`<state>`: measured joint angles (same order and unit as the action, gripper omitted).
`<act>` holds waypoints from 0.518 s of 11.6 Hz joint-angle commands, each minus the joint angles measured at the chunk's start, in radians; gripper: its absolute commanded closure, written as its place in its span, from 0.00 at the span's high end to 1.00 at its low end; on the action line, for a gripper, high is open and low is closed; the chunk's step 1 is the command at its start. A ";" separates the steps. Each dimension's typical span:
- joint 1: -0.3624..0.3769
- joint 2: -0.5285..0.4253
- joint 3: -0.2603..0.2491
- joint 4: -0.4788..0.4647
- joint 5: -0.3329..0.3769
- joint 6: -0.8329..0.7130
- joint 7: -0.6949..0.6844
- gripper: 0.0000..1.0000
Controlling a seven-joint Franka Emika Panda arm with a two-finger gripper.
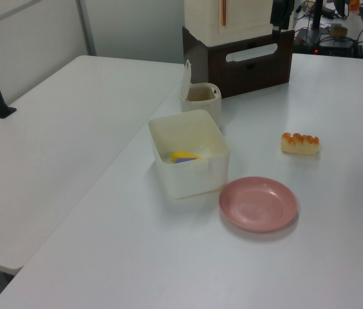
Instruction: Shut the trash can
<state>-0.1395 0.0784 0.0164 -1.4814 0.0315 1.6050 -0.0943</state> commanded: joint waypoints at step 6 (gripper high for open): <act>0.026 -0.020 -0.026 -0.042 0.019 0.041 0.004 1.00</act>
<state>-0.1395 0.0785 0.0164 -1.4814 0.0315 1.6050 -0.0944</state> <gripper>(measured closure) 0.000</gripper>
